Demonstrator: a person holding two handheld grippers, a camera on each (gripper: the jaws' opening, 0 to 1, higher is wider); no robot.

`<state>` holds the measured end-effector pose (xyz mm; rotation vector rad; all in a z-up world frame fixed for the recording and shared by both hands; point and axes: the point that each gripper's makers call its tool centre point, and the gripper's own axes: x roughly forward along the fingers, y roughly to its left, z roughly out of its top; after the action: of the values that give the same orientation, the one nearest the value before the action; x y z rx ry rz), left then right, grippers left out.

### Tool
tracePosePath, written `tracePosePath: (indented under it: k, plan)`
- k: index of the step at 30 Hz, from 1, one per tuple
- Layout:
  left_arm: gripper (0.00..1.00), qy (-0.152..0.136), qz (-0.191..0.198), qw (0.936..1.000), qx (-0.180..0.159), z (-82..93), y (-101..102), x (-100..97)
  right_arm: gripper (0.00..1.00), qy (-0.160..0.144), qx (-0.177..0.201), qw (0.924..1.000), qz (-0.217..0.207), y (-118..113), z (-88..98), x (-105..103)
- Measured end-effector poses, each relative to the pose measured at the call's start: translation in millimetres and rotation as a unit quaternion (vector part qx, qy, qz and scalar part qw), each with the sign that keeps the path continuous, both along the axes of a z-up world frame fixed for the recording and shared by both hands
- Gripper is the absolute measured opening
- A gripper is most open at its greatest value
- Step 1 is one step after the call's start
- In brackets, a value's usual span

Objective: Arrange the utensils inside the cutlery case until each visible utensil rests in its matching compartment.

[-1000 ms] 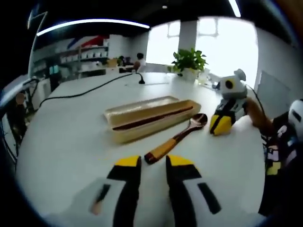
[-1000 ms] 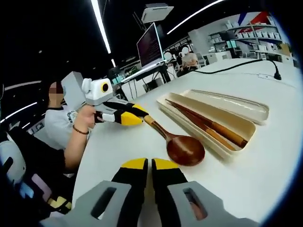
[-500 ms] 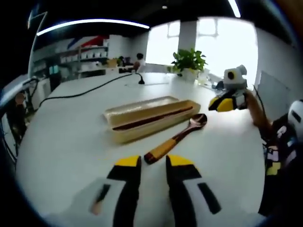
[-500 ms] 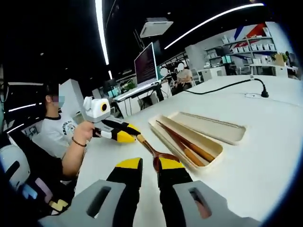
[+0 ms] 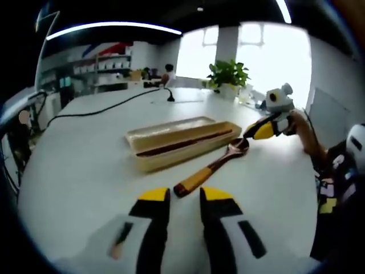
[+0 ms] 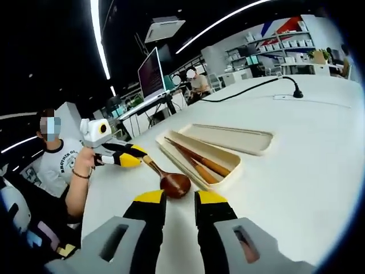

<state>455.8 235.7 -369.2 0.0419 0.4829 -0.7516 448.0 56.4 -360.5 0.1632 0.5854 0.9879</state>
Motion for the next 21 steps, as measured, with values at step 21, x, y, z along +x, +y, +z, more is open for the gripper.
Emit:
tracePosePath:
  k: [21]
  plan:
    - [0.22, -0.009, -0.007, 0.9999, 0.009, -1.3, -5, -0.1, 0.16, 0.077, 0.069, 0.9946, -0.008, 17, -4.0, 4]
